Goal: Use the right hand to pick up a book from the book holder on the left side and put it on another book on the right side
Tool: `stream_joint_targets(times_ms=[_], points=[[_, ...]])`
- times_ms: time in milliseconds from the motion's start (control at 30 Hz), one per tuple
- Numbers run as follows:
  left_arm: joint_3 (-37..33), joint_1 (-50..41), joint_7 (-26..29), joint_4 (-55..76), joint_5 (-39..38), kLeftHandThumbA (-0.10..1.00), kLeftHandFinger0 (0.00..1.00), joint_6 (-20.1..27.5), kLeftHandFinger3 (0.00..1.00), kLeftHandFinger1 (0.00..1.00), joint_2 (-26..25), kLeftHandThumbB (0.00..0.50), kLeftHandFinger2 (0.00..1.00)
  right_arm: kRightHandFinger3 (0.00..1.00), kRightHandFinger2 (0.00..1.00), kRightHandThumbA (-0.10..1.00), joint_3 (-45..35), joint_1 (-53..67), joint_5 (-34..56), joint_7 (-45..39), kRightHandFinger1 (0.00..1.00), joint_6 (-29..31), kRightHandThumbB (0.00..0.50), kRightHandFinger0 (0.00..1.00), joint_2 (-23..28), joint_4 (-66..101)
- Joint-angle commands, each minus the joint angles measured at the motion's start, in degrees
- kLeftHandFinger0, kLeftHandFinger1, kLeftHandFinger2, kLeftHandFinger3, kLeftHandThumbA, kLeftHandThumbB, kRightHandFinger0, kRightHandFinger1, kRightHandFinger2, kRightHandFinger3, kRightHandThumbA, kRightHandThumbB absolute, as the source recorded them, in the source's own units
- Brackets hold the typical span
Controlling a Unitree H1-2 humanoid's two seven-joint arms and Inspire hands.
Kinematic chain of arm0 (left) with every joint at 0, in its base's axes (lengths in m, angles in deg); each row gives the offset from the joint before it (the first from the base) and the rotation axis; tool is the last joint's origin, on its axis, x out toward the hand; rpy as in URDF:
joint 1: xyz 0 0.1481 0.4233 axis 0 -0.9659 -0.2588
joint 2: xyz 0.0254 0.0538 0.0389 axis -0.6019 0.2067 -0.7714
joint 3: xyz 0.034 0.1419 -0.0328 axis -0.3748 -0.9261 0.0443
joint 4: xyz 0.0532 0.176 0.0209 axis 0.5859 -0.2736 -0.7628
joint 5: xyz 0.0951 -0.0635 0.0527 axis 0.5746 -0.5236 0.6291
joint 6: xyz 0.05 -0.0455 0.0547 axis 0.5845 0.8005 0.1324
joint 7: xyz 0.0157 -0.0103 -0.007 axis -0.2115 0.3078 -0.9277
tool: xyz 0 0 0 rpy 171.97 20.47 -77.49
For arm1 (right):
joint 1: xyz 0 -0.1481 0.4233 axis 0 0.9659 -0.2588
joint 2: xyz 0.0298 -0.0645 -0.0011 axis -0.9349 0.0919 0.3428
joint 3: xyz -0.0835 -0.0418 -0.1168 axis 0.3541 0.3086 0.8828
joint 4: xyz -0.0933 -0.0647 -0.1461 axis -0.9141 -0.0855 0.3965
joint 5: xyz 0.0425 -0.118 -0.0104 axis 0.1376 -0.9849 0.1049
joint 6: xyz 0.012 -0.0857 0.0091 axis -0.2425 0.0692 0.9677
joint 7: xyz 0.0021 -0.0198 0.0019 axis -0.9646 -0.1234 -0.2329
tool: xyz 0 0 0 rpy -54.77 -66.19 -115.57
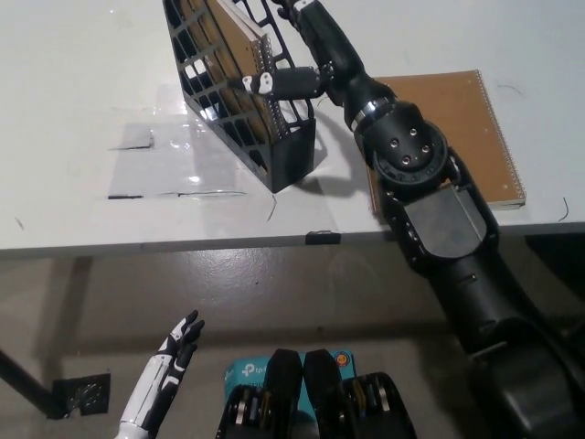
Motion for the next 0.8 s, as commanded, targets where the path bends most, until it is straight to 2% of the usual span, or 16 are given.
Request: stream_joint_targets(times_ms=[0, 167, 333, 467, 600, 767], points=[[0.0, 0.7, -0.5, 1.4, 1.2, 1.00, 1.00, 0.8, 1.00, 1.00, -1.1, 0.276, 1.00, 1.00, 1.00, 1.00, -0.6, -5.0, -0.3, 1.2, 1.00, 2.4, 0.415, 1.00, -0.7, -2.1], [0.1, 0.6, -0.7, 1.9, 1.3, 1.00, 1.00, 0.4, 1.00, 1.00, -1.1, 0.260, 1.00, 1.00, 1.00, 1.00, -0.5, -6.0, -0.4, 1.2, 1.00, 2.5, 0.396, 1.00, -1.2, -3.8], [0.2, 0.6, -1.0, 2.2, 1.3, 1.00, 1.00, -0.2, 1.00, 1.00, -1.2, 0.280, 1.00, 1.00, 1.00, 1.00, -0.3, -6.1, -0.5, 1.1, 1.00, 2.7, 0.398, 1.00, -1.4, -5.2], [0.3, 0.7, -1.3, 2.4, 0.8, 1.00, 1.00, -0.8, 1.00, 1.00, -1.3, 0.281, 1.00, 1.00, 1.00, 1.00, -0.5, -6.3, -0.3, 1.0, 1.00, 3.0, 0.365, 1.00, -1.6, -6.9], [0.2, 0.8, -1.2, 2.4, 1.2, 1.00, 1.00, -0.8, 1.00, 1.00, -1.4, 0.276, 1.00, 1.00, 1.00, 1.00, -0.6, -7.2, -0.3, 1.0, 1.00, 3.3, 0.352, 1.00, -1.5, -9.3], [0.1, 1.1, -1.3, 2.1, 1.2, 1.00, 1.00, -0.6, 1.00, 1.00, -1.5, 0.271, 1.00, 1.00, 1.00, 1.00, -0.5, -7.9, -0.4, 0.9, 1.00, 3.9, 0.400, 1.00, -1.5, -11.0]])
